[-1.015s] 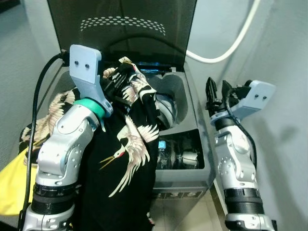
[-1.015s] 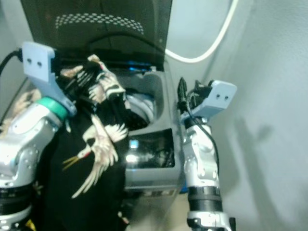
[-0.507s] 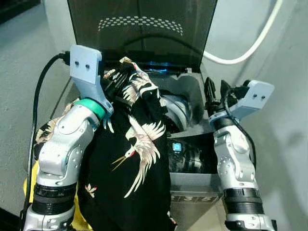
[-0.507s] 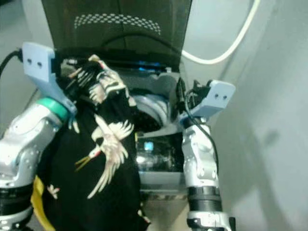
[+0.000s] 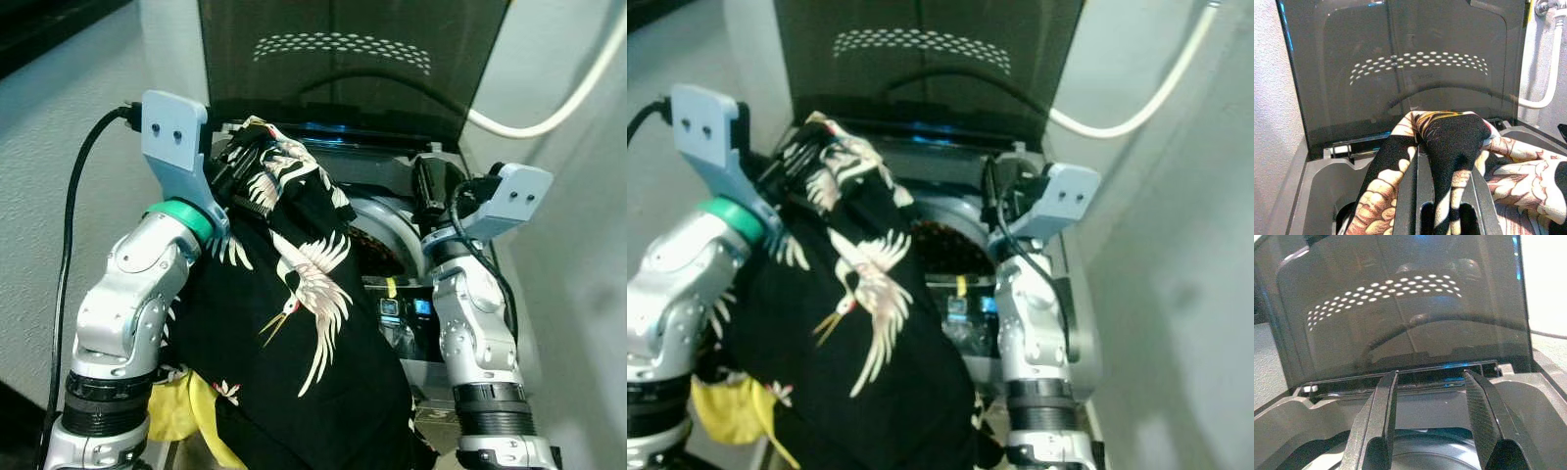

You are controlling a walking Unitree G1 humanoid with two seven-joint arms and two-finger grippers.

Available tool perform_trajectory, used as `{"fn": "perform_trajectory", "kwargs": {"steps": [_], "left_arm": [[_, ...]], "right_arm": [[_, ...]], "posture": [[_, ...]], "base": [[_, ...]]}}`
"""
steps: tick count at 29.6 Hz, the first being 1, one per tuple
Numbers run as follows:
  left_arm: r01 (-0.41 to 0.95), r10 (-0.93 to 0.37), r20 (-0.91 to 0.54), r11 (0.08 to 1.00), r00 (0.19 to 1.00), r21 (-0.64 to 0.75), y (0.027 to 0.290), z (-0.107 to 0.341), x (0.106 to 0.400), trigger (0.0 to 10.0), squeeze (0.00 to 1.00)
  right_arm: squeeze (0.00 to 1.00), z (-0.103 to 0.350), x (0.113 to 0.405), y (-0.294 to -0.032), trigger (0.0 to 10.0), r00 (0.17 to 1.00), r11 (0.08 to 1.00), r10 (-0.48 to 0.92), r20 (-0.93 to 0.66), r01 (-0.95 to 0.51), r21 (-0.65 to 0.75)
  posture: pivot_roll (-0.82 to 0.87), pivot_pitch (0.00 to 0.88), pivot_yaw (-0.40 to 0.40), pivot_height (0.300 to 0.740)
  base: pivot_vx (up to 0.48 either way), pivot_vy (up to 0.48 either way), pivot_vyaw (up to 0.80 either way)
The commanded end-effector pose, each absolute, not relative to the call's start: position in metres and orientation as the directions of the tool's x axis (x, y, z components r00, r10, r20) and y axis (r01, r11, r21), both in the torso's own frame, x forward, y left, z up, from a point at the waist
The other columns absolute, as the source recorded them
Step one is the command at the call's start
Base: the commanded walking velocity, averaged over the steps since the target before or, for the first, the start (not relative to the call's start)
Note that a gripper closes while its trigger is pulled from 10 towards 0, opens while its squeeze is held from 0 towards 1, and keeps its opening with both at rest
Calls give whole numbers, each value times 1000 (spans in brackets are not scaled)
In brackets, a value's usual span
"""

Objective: Clothes washing

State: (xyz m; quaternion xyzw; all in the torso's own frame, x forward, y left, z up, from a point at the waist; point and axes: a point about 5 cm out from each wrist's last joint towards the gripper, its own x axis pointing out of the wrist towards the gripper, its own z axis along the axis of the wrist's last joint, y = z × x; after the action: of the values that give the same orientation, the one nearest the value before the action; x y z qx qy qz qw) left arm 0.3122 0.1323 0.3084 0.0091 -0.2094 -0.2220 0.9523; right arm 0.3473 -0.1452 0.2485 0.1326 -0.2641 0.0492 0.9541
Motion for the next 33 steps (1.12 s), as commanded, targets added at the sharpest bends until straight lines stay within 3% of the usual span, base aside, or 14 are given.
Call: {"fn": "perform_trajectory", "kwargs": {"steps": [1, 9, 12, 15, 18, 22, 23, 25, 27, 29, 31, 33], "left_arm": [[418, -438, 429, 897, 790, 146, 130, 315, 309, 10000, 0], [425, -468, 466, 883, 751, 202, 126, 323, 308, 10000, 0], [440, -501, 497, 864, 709, 244, 121, 333, 314, 10000, 0], [414, -518, 547, 855, 657, 312, 117, 361, 347, 10000, 0], [397, -526, 552, 851, 647, 345, 112, 374, 363, 10000, 0], [339, -514, 562, 855, 648, 391, 104, 394, 377, 10000, 0], [234, -502, 592, 850, 630, 472, 95, 415, 378, 10000, 0], [234, -502, 592, 850, 630, 472, 95, 415, 378, 10000, 0], [87, -496, 696, 841, 519, 534, 75, 461, 362, 10000, 0], [109, -533, 700, 825, 476, 554, 61, 470, 356, 10000, 0], [500, -726, 473, 688, 500, 527, 35, 420, 372, 10000, 0], [714, -822, 267, 570, 503, 407, 27, 357, 386, 10000, 0]], "right_arm": [[0, 254, 345, -145, 10000, 838, 965, 35, 545, -169, 198], [0, 275, 347, -139, 10000, 791, 972, 74, 607, -194, 135], [0, 305, 354, -136, 10000, 734, 971, 86, 674, -214, 109], [0, 359, 355, -136, 10000, 621, 969, 49, 782, -220, 114], [0, 372, 349, -139, 10000, 581, 970, 28, 813, -213, 119], [0, 375, 340, -144, 10000, 554, 976, 11, 833, -187, 111], [0, 374, 333, -149, 10000, 541, 982, 0, 841, -159, 102], [0, 374, 333, -149, 10000, 541, 982, 0, 841, -159, 102], [0, 371, 322, -161, 10000, 524, 991, -22, 851, -101, 88], [0, 368, 316, -168, 10000, 524, 994, -39, 851, -65, 85], [0, 360, 313, -177, 10000, 536, 996, -66, 842, -16, 88], [0, 352, 312, -180, 10000, 553, 996, -71, 830, 0, 86]], "posture": [[29, 50, 26, 740], [24, 55, 29, 740], [26, 63, 25, 740], [24, 77, 27, 740], [7, 86, 35, 740], [-22, 90, 45, 740], [-46, 98, 51, 740], [-46, 98, 51, 740], [-116, 113, 82, 740], [-143, 116, 96, 740], [-151, 121, 99, 740], [-146, 119, 96, 740]], "base": [[0, 0, 0], [0, 0, 0], [0, 0, 0], [0, 0, 0], [0, 0, 0], [0, 0, 0], [0, 0, 0], [0, 0, 0], [0, 0, 0], [0, 0, 0], [0, 0, 0], [0, 0, 0]]}}
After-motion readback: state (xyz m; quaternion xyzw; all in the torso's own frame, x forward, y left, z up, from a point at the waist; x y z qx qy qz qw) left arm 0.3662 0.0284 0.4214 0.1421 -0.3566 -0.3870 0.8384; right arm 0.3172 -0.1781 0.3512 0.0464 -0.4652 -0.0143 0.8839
